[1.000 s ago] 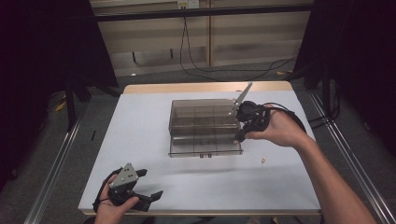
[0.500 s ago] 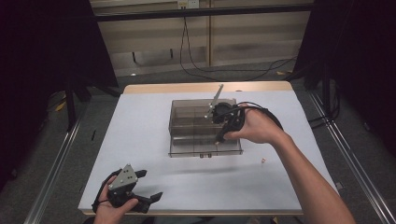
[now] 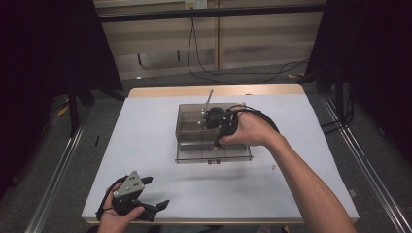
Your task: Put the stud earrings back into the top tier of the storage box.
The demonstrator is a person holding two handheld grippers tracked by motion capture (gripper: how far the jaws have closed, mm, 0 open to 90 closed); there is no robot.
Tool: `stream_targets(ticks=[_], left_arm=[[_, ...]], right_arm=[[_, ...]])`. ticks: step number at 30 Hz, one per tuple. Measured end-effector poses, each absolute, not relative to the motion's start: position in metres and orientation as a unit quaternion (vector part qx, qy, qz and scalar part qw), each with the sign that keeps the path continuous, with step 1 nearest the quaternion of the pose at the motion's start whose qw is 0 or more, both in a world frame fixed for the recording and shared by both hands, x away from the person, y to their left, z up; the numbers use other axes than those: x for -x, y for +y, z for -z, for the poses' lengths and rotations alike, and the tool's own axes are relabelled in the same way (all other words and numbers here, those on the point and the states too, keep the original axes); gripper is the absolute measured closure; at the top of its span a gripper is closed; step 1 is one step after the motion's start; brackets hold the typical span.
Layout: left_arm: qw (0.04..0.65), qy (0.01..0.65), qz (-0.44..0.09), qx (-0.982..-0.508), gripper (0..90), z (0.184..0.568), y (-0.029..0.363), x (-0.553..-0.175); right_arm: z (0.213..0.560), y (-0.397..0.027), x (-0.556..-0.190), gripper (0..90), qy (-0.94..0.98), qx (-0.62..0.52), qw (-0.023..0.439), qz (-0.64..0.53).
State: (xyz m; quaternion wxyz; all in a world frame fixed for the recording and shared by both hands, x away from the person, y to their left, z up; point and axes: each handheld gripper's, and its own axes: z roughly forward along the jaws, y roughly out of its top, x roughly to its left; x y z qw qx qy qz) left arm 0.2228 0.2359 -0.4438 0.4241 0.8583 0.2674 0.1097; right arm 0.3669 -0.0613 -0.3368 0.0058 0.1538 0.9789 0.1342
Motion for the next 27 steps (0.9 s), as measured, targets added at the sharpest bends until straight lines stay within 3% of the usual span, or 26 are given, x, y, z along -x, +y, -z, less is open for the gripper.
stream_targets(ticks=[27], left_arm=[[0.428, 0.267, -0.111, -0.856, 6.0, 0.444, 0.238, -0.223]], right_arm=[[0.372, -0.037, -0.375, 87.6, 0.984, -0.141, 0.008, -0.105]])
